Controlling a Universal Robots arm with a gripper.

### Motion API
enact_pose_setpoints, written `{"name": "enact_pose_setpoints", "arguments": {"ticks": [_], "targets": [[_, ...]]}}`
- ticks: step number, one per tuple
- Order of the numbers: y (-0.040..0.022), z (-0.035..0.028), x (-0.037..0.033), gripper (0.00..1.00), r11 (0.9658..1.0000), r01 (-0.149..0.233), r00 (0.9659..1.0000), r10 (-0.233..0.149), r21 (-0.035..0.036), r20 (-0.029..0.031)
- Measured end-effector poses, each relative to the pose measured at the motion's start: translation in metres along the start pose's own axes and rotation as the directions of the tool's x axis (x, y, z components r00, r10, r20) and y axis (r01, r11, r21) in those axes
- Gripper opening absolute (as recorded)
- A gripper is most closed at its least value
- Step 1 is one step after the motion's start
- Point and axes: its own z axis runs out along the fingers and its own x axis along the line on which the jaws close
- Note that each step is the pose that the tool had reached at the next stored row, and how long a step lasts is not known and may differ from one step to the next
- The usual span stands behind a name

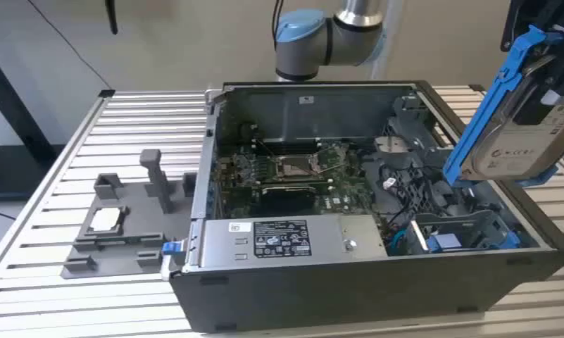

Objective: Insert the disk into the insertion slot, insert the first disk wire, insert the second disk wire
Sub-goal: 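Insert the disk into the insertion slot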

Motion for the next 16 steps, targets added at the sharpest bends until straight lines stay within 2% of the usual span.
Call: {"name": "enact_pose_setpoints", "arguments": {"ticks": [11,16], "targets": [[-0.0001,0.0009,-0.0003,0.33,1.0,0.0,1.0,0.0,0.0003,-0.0019],[-0.0002,0.0055,-0.0004,0.33,1.0,0.0,1.0,0.0,0.0007,-0.009]]}}
